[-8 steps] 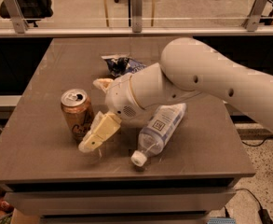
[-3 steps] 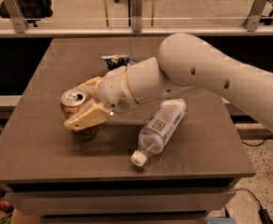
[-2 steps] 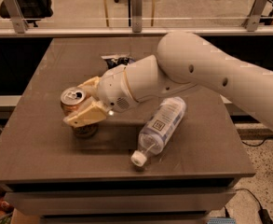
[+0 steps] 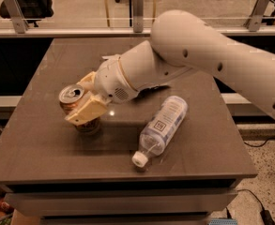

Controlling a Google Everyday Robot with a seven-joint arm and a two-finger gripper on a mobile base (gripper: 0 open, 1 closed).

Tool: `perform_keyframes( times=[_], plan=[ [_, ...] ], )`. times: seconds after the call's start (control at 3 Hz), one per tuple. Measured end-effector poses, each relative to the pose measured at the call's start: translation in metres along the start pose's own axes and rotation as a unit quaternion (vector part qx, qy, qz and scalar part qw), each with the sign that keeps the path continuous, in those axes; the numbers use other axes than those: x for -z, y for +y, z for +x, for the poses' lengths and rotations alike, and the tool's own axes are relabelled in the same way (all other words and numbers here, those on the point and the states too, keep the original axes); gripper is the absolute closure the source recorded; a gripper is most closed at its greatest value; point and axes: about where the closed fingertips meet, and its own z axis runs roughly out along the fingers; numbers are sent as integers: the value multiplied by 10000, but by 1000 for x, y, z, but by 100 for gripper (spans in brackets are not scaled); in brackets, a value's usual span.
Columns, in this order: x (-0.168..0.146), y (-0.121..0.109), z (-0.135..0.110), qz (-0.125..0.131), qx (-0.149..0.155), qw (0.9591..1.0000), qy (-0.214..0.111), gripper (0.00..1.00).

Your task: Knock orange can over

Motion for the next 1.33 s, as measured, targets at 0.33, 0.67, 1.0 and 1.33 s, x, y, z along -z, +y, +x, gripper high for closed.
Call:
perform_keyframes(
  times=[0.33, 0.67, 1.0, 1.33],
  plan=[
    [5, -1, -7, -201, 175, 9975, 659, 100],
    [7, -2, -12, -392, 353, 9893, 1361, 100],
    [5, -3, -13, -542, 504, 9753, 2082, 100],
    [1, -3, -10, -693, 637, 9582, 2703, 100]
  ],
)
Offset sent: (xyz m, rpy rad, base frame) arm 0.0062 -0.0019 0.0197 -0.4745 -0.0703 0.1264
